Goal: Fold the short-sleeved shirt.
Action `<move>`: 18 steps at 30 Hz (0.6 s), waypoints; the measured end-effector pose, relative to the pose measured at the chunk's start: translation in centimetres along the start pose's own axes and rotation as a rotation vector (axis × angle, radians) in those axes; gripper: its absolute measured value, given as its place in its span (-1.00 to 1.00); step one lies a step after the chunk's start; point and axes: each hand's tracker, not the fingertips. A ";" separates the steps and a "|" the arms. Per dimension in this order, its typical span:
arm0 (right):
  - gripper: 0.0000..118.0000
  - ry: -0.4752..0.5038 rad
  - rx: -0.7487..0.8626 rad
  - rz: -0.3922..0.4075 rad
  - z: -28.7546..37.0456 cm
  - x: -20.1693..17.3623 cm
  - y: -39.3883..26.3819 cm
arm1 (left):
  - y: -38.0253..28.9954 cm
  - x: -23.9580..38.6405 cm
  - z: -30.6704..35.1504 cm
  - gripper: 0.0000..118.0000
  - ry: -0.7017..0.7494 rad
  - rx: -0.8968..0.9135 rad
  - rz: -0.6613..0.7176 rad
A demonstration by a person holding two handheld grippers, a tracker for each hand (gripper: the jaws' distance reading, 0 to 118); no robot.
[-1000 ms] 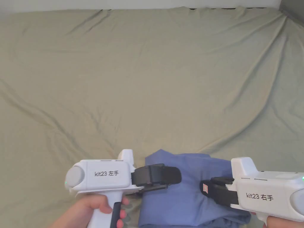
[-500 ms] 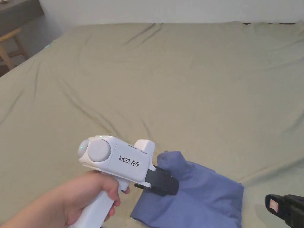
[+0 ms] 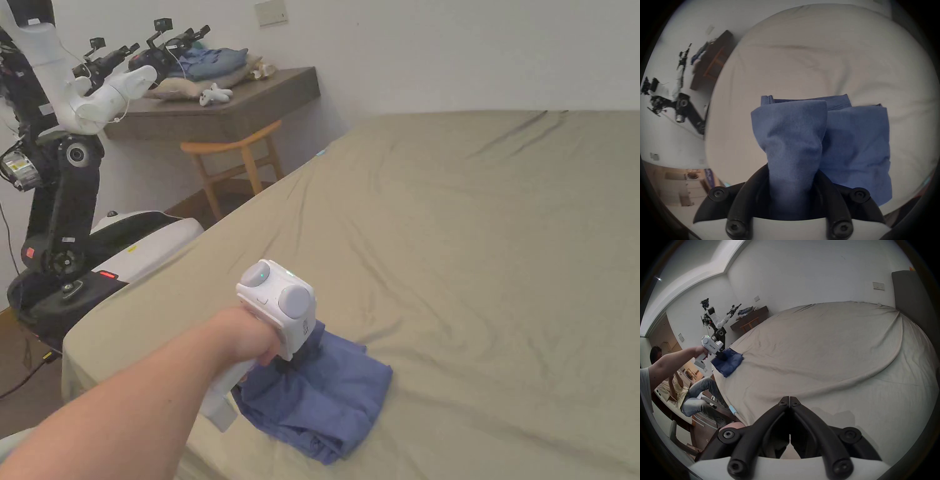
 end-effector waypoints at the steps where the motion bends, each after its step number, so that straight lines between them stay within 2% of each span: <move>1: -1.00 -0.008 -0.003 -0.001 -0.1 0.0 0.2 | -0.1 -0.5 -0.7 -0.69 0.037 -0.015 -0.002; 3: -1.00 -0.026 0.001 -0.003 -0.4 1.4 0.5 | -0.3 -1.4 -1.3 -0.69 0.054 -0.024 0.021; 6: -1.00 -0.032 0.006 -0.008 -0.7 1.7 1.1 | -0.8 -2.6 -1.5 -0.67 -0.025 -0.015 0.095; 7: -1.00 -0.035 0.007 -0.005 -0.8 1.4 1.2 | -1.0 -2.8 -1.5 -0.41 -0.025 -0.014 0.091; 8: -1.00 -0.039 0.007 0.003 -0.9 1.2 1.3 | -1.3 -2.9 -1.4 0.01 -0.009 -0.003 0.081; 10: -1.00 -0.040 0.006 0.014 -1.0 1.1 1.4 | -1.8 -3.2 -0.8 0.36 0.027 0.036 0.084; 11: -1.00 -0.036 0.007 0.014 -0.9 2.1 1.2 | -2.0 -3.4 -0.3 0.52 0.023 0.057 0.096; 12: -1.00 -0.035 0.009 0.015 -0.8 2.3 1.2 | -2.1 -3.8 0.5 0.88 -0.003 0.099 0.130; 13: -1.00 -0.032 0.011 0.017 -0.8 2.3 1.2 | -2.4 -4.2 1.7 0.99 -0.036 0.169 0.170; 16: -1.00 -0.022 0.016 0.022 -0.5 2.3 0.8 | -3.0 -3.4 4.8 0.99 -0.026 0.297 0.242; 18: -1.00 -0.016 0.023 0.024 -0.2 2.4 0.7 | -3.6 -1.7 7.3 0.99 -0.008 0.361 0.223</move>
